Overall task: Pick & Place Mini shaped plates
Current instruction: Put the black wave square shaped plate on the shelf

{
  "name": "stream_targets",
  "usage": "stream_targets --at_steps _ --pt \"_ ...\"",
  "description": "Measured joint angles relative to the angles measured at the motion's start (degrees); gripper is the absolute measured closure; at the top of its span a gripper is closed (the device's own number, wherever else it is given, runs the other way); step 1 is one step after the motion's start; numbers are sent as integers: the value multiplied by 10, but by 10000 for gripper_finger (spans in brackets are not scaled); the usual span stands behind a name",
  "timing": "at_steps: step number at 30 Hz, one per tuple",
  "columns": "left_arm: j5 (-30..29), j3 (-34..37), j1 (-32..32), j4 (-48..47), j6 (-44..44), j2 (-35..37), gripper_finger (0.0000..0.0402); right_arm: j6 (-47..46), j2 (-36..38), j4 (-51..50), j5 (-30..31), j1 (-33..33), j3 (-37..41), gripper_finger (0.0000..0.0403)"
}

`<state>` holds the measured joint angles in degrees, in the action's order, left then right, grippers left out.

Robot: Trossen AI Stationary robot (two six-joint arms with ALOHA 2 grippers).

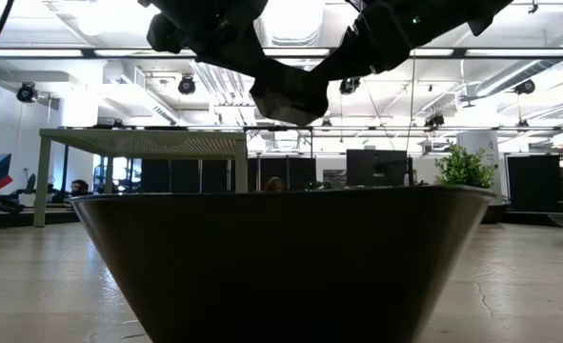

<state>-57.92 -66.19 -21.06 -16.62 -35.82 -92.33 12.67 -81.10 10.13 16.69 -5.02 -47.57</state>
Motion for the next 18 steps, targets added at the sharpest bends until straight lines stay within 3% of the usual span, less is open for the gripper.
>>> stream_targets --at_steps 4,18 --pt "-6 0 0 -4 9 0 392 -5 0 -1 0 0 0 394" --pt "-5 0 7 -3 -18 0 401 -2 0 -1 0 -1 0 388"
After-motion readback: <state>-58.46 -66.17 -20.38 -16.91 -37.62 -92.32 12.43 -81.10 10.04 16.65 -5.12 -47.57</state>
